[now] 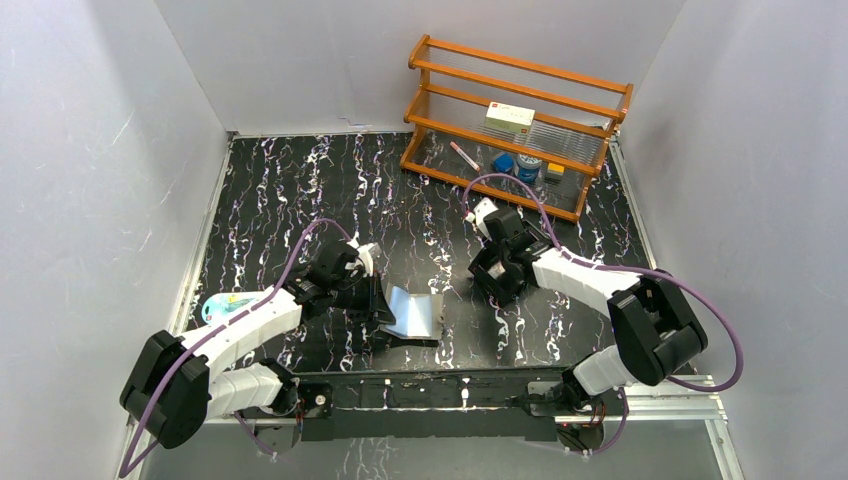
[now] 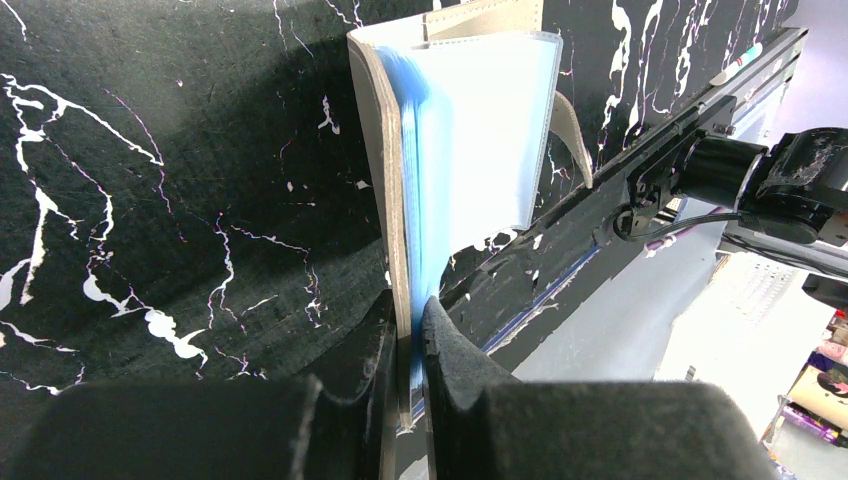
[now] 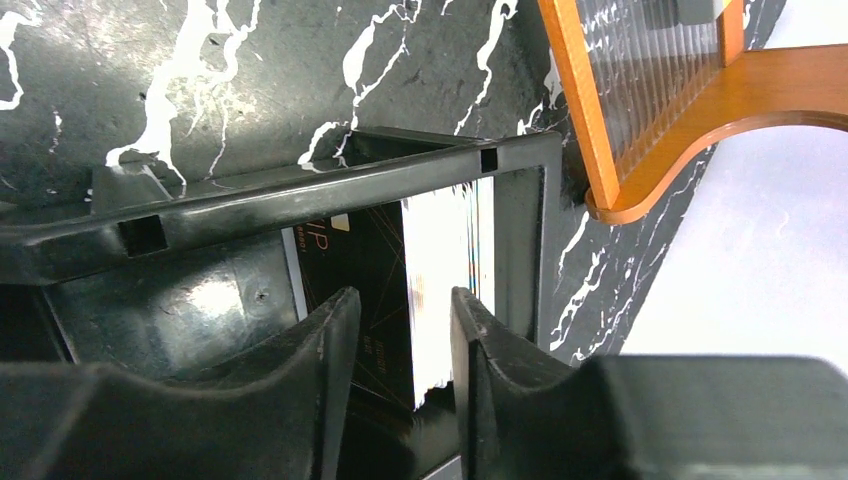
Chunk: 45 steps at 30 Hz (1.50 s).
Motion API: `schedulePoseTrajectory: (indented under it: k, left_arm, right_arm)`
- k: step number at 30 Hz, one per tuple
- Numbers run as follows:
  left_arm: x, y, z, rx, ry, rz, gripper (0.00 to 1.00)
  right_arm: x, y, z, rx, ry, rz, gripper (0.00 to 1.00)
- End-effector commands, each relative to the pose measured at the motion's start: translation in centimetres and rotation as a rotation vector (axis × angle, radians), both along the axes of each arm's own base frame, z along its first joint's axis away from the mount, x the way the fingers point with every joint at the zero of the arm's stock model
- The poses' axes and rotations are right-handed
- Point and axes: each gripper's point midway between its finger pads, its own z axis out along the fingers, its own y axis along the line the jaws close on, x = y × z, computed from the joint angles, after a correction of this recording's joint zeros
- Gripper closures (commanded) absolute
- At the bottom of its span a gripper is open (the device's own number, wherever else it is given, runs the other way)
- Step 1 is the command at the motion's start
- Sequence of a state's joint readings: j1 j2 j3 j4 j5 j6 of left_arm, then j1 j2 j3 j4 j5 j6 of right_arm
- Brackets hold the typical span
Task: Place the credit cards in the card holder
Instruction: Pick up the credit card from the storage box.
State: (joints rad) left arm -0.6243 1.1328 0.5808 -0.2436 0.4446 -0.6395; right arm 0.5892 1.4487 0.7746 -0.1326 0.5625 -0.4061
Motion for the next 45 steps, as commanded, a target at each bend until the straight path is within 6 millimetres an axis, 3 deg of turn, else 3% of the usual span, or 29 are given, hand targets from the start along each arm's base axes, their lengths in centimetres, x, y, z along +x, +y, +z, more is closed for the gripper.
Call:
schedulePoseTrajectory:
  k: [1, 4, 13, 22, 30, 40, 45]
  left_arm:
    - [-0.1, -0.3, 1.3, -0.029, -0.025, -0.010, 1.00]
    - [-0.1, -0.2, 1.2, -0.027, -0.025, -0.011, 1.00]
    - [-0.1, -0.2, 1.2, -0.026, -0.024, -0.013, 1.00]
    - [0.0, -0.3, 1.3, -0.024, -0.026, -0.015, 1.00]
    - [0.0, -0.3, 1.3, -0.024, -0.020, -0.013, 1.00]
    - [0.0, -0.3, 1.4, -0.026, -0.023, -0.011, 1.00]
    - [0.0, -0.3, 1.3, -0.025, -0.023, -0.010, 1.00]
  right_arm:
    - [0.2, 0.3, 0.0, 0.032, -0.003, -0.013, 0.50]
    - [0.3, -0.2, -0.5, 0.001, -0.001, -0.020, 0.44]
    - [0.2, -1.0, -1.5, -0.050, 0.006, -0.037, 0.45]
    - [0.8, -1.3, 0.0, -0.054, -0.043, -0.064, 0.59]
    - [1.1, -1.4, 1.4, -0.052, -0.073, -0.082, 0.59]
    - [1.0, -1.5, 1.1, -0.059, -0.064, -0.082, 0.60]
    - [1.1, -1.3, 1.2, -0.048, -0.069, -0.086, 0.56]
